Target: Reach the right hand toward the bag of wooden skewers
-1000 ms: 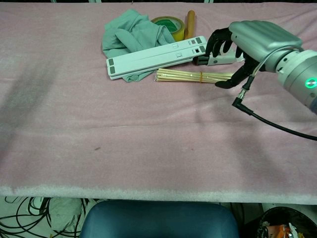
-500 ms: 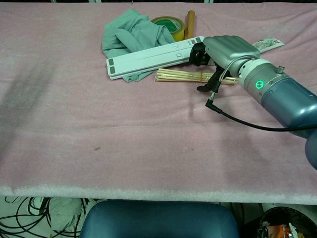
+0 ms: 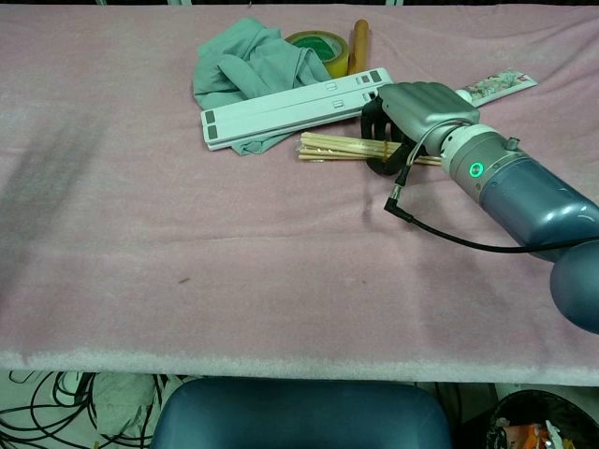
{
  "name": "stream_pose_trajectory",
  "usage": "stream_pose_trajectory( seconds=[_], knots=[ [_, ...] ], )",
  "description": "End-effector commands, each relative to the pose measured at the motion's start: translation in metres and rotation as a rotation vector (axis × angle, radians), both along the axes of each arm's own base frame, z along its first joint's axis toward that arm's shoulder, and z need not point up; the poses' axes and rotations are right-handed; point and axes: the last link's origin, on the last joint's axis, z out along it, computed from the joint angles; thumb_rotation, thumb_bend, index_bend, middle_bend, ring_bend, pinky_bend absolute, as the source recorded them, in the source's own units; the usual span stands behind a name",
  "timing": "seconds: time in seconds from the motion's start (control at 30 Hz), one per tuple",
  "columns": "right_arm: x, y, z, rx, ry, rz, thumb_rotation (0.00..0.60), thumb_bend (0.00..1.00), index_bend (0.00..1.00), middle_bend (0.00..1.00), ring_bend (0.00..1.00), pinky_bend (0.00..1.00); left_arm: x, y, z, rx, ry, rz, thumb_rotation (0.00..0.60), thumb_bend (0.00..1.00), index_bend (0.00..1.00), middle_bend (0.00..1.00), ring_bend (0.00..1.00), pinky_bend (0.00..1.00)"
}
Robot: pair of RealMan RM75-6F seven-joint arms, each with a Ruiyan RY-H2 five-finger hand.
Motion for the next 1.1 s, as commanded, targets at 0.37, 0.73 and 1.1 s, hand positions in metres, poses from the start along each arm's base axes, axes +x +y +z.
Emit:
stream_pose_trajectory(
  seconds=[0.37, 0.73, 1.1],
  knots=[
    [0.029, 0.036, 0.091, -0.12, -0.299, 0.105, 0.6, 0.57, 0.7, 0.64, 0.56, 0.58, 0.0, -0.002, -0.001, 0.009, 0.015, -0.008, 0.6, 0.0, 0.0, 0.0, 0.0, 0.0],
    [0.001, 0.11, 0.147, -0.086, -0.434, 0.055, 0.6, 0.57, 0.7, 0.64, 0.56, 0.58, 0.002, -0.006, -0.003, 0.016, 0.032, -0.018, 0.6, 0.0, 0.0, 0.0, 0.0, 0.0],
    [-0.026, 0.142, 0.173, -0.09, -0.429, 0.05, 0.6, 0.57, 0.7, 0.64, 0.56, 0.58, 0.003, -0.008, -0.006, 0.017, 0.042, -0.035, 0.6, 0.0, 0.0, 0.0, 0.0, 0.0]
  ],
)
